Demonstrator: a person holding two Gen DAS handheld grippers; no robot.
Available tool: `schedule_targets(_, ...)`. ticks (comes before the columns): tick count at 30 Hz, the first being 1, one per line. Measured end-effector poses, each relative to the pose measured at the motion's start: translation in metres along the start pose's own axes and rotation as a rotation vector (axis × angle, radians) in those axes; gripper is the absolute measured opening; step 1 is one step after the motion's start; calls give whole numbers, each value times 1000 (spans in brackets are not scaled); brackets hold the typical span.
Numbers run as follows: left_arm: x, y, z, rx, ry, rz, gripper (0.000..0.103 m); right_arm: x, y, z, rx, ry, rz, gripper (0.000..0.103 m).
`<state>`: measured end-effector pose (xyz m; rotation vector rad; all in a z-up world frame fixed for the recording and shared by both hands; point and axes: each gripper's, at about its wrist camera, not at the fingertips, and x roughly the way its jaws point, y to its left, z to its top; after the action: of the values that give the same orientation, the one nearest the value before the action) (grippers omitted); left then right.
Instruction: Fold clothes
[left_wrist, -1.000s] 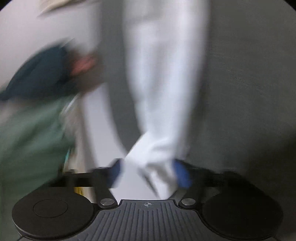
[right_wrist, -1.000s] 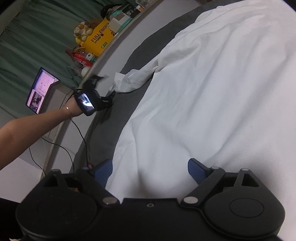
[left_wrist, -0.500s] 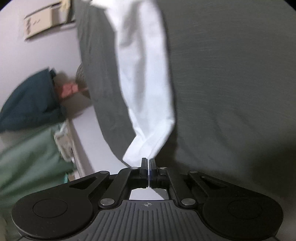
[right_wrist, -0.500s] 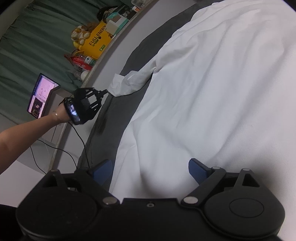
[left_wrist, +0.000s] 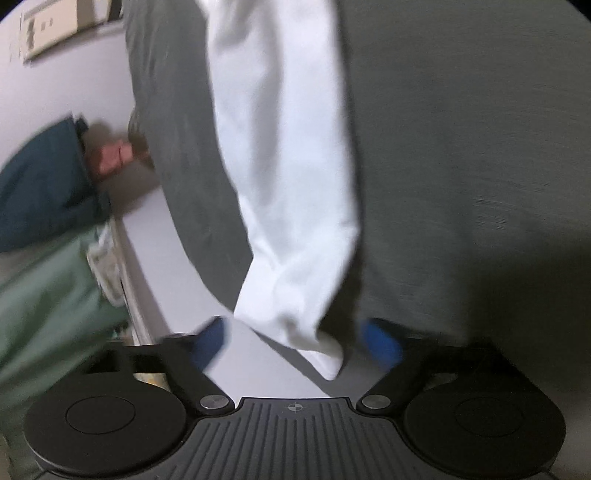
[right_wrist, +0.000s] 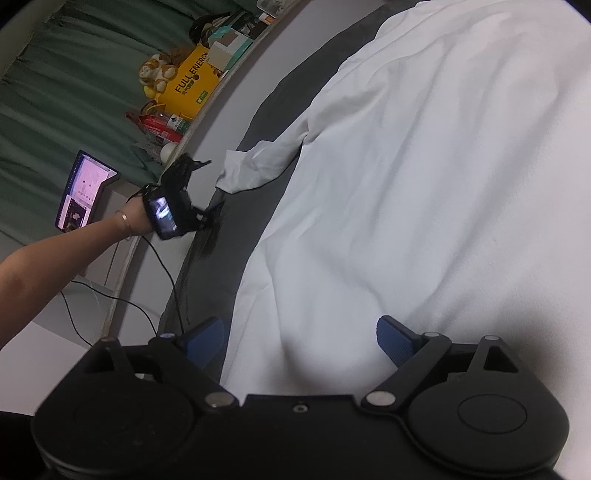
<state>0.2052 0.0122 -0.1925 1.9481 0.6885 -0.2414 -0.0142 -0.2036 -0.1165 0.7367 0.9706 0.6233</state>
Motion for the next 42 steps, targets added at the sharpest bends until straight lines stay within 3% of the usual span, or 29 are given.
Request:
schedule_targets(2, 11, 4, 3, -45, 34, -24, 43, 0, -1, 1, 0, 0, 6, 91)
schedule_targets(3, 15, 5, 6, -77, 47, -35, 25, 1, -2, 1, 0, 0, 9, 91)
schedule_targets(4, 18, 8, 7, -113, 60, -45, 1, 1, -2, 1, 0, 0, 12, 91)
schedule_targets(7, 17, 23, 3, -285, 98, -28, 2, -1, -5, 1, -1, 0, 18, 91)
schedule_targets(11, -9, 43, -23, -417, 119, -9, 2, -2, -5, 1, 4, 1, 19, 91)
schedule_targets(15, -48, 36, -49, -490, 152, -156, 2, -2, -4, 1, 16, 0, 12, 91)
schedule_targets(17, -61, 23, -57, -547, 184, -287, 2, -2, -3, 1, 17, -2, 8, 91)
schedule_targets(20, -87, 2, -51, -655, 144, -484, 3, -3, -3, 0, 15, -1, 4, 91)
schedule_targets(22, -97, -9, -44, -661, 122, -520, 8, -4, -3, 0, 17, -1, 3, 91)
schedule_targets(25, -103, -4, -48, -746, 123, -555, 9, -6, -3, -1, 23, 0, 1, 91)
schedule_targets(29, -110, 43, -75, -1000, 21, -565, 9, -6, -3, 0, 32, 3, 0, 91)
schedule_targets(33, -116, 105, -86, -1218, -186, -502, 9, -4, -3, 0, 39, 2, 6, 95)
schedule_targets(37, -114, 154, -72, -1409, -383, -498, 10, -4, -4, 0, 33, 5, 13, 96)
schedule_targets(42, -89, 190, -9, -1412, -510, -548, 10, -1, -8, 4, 31, 9, 45, 97)
